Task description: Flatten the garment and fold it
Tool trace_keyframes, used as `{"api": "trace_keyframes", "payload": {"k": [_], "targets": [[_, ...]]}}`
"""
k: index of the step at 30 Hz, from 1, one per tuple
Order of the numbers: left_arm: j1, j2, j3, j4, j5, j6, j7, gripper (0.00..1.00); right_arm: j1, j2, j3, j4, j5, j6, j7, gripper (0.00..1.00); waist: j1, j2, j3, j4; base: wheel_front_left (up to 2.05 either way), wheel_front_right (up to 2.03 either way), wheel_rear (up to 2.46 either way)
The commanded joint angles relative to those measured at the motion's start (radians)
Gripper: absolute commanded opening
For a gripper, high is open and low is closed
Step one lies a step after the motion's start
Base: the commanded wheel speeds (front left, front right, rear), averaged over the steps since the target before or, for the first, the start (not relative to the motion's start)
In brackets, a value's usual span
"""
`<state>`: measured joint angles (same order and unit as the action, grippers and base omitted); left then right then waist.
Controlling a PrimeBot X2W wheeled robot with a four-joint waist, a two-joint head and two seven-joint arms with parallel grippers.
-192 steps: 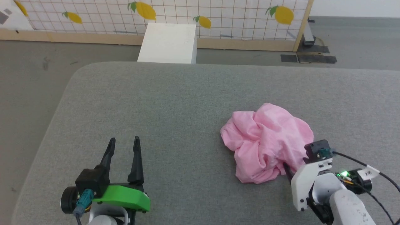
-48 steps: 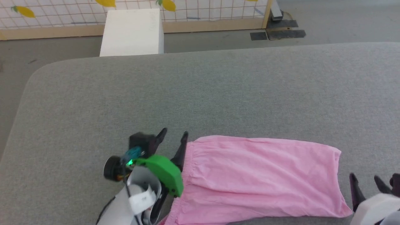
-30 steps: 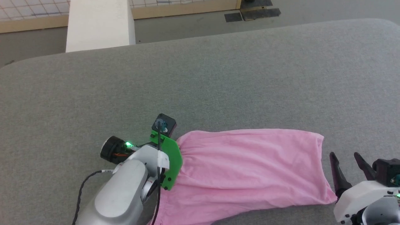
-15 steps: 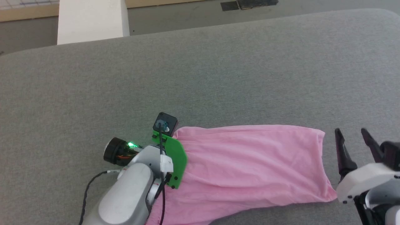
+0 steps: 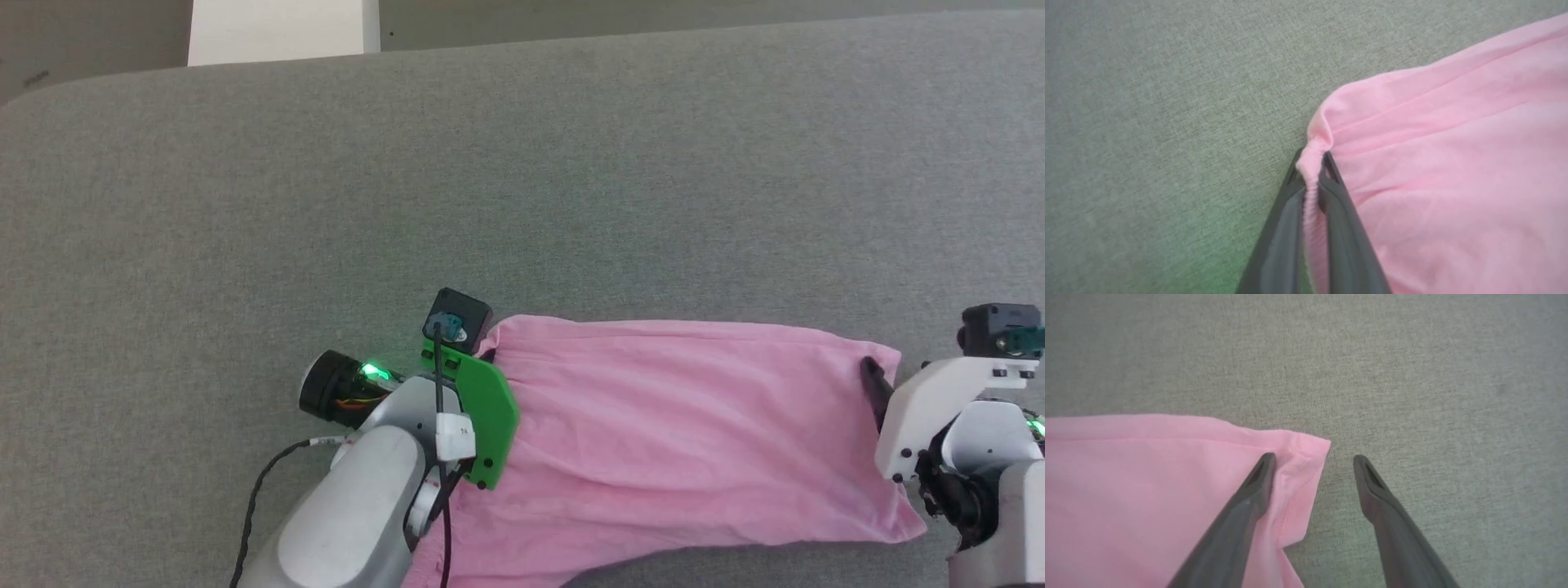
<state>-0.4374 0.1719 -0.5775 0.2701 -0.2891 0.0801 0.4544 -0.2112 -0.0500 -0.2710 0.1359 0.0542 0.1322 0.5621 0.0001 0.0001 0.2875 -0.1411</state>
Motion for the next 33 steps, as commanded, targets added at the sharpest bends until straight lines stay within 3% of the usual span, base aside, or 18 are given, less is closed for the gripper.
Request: {"api": "trace_keyframes", "payload": {"k": [1, 5, 6, 8, 10, 17, 22, 27, 33], "targets": [[0.002, 0.002, -0.009, 0.016, -0.008, -0.007, 0.001, 0.0, -0.022, 0.0, -0.001, 0.013, -0.016, -0.002, 0.026, 1.0, -0.0001, -0.0001, 0.01, 0.007, 0.0, 0.0, 0.0], [-0.008, 0.001, -0.015, 0.021, -0.01, -0.012, 0.002, 0.0, -0.043, -0.003, 0.013, 0.043, -0.029, -0.002, 0.102, 1.0, -0.0001, -0.0001, 0.019, 0.013, 0.0, 0.0, 0.0], [-0.009, 0.001, -0.015, 0.022, -0.011, -0.012, 0.003, 0.0, -0.047, -0.006, 0.019, 0.051, -0.027, -0.002, 0.122, 0.81, -0.0001, -0.0001, 0.021, 0.014, 0.0, 0.0, 0.0], [-0.011, 0.002, -0.015, 0.023, -0.014, -0.012, 0.003, 0.0, -0.053, -0.014, 0.034, 0.065, -0.018, -0.002, 0.158, 0.26, -0.0001, -0.0001, 0.024, 0.015, 0.0, 0.0, 0.0], [-0.012, 0.003, -0.015, 0.023, -0.017, -0.012, 0.0, 0.0, -0.059, -0.027, 0.05, 0.066, -0.007, -0.002, 0.168, 0.0, -0.0001, -0.0001, 0.025, 0.016, 0.0, 0.0, 0.0], [-0.056, 0.016, 0.007, 0.002, -0.024, -0.033, -0.085, 0.0, -0.097, -0.076, 0.08, 0.045, 0.018, -0.002, 0.139, 0.0, -0.0001, -0.0001, 0.026, 0.018, 0.0, 0.0, 0.0], [-0.161, 0.049, 0.077, -0.04, -0.055, -0.076, -0.184, 0.0, -0.19, -0.139, 0.136, -0.007, 0.035, -0.002, 0.089, 0.0, -0.0001, -0.0001, 0.033, 0.011, 0.0, 0.0, 0.0], [-0.333, 0.128, 0.121, -0.06, -0.021, -0.116, -0.201, 0.0, -0.356, -0.212, 0.221, -0.041, 0.043, -0.002, 0.015, 0.0, -0.0001, -0.0001, 0.055, -0.001, 0.0, 0.0, 0.0], [-0.529, 0.171, 0.184, -0.047, -0.011, -0.124, -0.219, 0.0, -0.616, -0.273, 0.325, 0.001, 0.059, -0.002, -0.044, 0.0, -0.0001, -0.0001, 0.11, -0.013, 0.0, 0.0, 0.0]]}}
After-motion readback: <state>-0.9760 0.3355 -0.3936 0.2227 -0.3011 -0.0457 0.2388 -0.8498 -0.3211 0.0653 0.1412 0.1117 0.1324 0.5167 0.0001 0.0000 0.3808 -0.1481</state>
